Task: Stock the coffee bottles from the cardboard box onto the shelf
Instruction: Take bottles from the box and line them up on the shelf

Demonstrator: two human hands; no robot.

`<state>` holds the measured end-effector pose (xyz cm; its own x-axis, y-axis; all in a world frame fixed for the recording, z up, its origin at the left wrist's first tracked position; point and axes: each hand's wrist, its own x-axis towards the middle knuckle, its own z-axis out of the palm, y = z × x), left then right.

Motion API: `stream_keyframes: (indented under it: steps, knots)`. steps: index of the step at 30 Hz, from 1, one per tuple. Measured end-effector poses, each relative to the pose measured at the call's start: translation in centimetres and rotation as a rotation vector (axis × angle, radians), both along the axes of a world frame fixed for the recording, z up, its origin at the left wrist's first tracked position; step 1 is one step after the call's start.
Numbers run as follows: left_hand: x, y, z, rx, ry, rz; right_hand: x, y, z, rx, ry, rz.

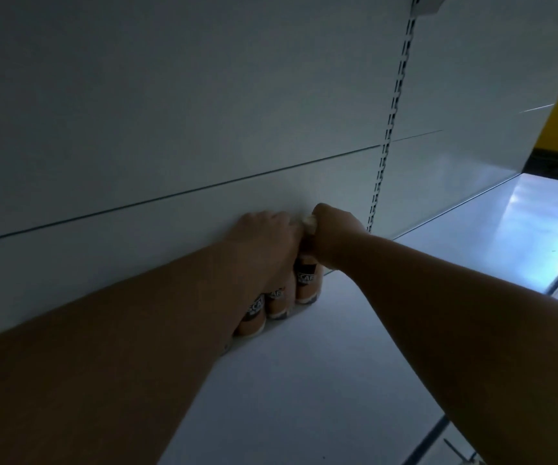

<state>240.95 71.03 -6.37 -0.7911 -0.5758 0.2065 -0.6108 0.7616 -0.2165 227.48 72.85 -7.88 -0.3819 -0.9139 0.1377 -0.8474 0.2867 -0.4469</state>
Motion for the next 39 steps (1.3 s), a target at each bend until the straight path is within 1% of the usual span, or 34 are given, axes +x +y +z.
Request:
stream_keyframes:
  steps: [3,4,6,8,10,13,18,20,22,23,26,29,31,34,39]
  knots:
    - [0.1,0.2,0.1,-0.023,0.028,0.032,-0.3,1.0,0.3,-0.020,-0.034,-0.032]
    - [0.3,0.4,0.3,-0.073,0.035,0.037,-0.4,1.6,0.5,-0.032,-0.036,-0.033]
    - [0.6,1.2,0.6,-0.183,0.076,0.022,-0.7,3.5,1.3,-0.053,-0.008,-0.024]
    - [0.8,2.8,0.8,-0.182,0.152,-0.024,-0.8,5.9,2.7,-0.070,0.036,-0.021]
    - [0.7,4.7,0.7,-0.120,0.219,-0.074,-0.8,9.0,4.2,-0.093,0.071,-0.031]
    - [0.2,9.2,1.1,0.003,0.302,-0.092,-0.2,15.2,6.5,-0.121,0.158,-0.050]
    - [-3.3,18.3,0.1,0.282,0.294,-0.221,-0.2,27.4,7.6,-0.062,0.257,-0.191]
    - [-5.6,22.8,-1.1,0.424,0.299,-0.252,-0.7,32.6,7.2,-0.021,0.282,-0.256]
    - [-7.9,27.7,-3.1,0.533,0.268,-0.333,-1.5,37.9,6.4,0.014,0.285,-0.337]
    - [-8.9,30.2,-4.3,0.568,0.235,-0.381,-2.0,40.4,5.6,0.031,0.283,-0.375]
    - [-11.2,36.6,-8.3,0.582,0.109,-0.530,-3.4,46.6,2.9,0.092,0.284,-0.465]
    - [-12.9,41.8,-12.9,0.621,-0.023,-0.633,-4.7,51.6,-1.1,0.154,0.243,-0.519]
    - [-14.1,44.5,-16.5,0.638,-0.137,-0.678,-5.8,54.2,-4.8,0.209,0.201,-0.541]
    - [-15.7,46.7,-22.1,0.652,-0.296,-0.685,-7.1,56.8,-11.8,0.296,0.097,-0.539]
    - [-17.0,47.9,-32.9,0.701,-0.599,-0.588,-8.6,59.8,-25.0,0.475,-0.088,-0.433]
